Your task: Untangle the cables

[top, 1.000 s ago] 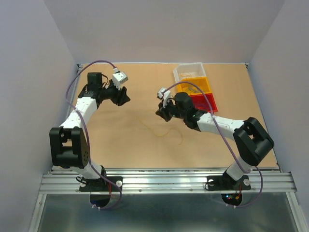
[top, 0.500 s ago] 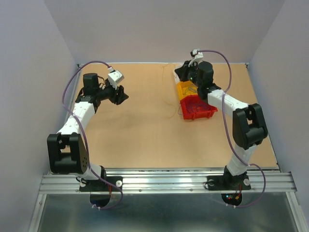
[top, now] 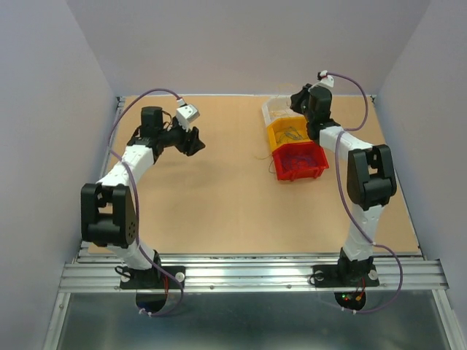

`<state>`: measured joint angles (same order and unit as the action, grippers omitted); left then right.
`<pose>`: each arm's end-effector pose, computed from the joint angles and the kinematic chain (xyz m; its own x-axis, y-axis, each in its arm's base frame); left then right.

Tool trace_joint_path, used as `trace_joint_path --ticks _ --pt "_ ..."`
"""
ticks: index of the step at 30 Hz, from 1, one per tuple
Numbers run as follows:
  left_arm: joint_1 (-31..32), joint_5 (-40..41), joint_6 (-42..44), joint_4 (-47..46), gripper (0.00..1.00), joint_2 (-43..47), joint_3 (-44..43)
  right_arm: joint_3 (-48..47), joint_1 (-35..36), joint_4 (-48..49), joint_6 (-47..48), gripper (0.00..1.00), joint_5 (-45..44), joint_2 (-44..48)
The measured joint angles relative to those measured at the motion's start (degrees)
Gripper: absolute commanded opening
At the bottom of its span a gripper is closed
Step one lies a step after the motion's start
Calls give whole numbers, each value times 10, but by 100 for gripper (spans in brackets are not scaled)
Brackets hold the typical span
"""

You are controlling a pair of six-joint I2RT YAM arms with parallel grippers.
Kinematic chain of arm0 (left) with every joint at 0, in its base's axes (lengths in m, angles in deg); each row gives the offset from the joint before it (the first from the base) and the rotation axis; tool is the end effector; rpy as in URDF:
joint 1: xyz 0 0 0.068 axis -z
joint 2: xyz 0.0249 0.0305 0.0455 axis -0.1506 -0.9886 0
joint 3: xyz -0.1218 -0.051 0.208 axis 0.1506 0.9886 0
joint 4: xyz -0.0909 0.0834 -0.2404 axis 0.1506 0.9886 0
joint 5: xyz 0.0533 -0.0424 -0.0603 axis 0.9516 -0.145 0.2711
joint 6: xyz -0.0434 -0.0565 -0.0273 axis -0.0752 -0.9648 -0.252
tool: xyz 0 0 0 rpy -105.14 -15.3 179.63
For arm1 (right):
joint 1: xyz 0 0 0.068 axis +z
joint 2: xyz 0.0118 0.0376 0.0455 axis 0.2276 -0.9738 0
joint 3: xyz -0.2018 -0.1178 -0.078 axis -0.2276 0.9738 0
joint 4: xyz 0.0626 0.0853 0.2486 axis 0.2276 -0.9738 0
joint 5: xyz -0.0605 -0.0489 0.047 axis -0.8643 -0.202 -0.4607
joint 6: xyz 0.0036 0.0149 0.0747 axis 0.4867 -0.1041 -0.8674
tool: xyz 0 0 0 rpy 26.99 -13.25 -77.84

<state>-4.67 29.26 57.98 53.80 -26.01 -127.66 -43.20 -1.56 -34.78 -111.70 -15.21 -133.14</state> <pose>0.3688 -0.0720 0.2450 -0.0995 0.3134 -0.9444 0.8116 0.5747 0.1052 0.4923 0.0977 0.2321 -0.1789 0.4245 -0.8876 -0.0780 0.8932 0.4429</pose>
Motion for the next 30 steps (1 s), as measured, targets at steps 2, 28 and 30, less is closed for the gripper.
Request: trace_joint_path --ticks 2,28,30 --pt "24 11 -10 -2 65 -39 -30 -13 1 -8 -2 1 -17 -14" --pt "176 39 -205 -5 71 -558 -600 30 2 -69 -12 0 -134 9" --pt "182 36 -217 -3 70 -572 -603 30 2 -69 -14 1 -139 9"
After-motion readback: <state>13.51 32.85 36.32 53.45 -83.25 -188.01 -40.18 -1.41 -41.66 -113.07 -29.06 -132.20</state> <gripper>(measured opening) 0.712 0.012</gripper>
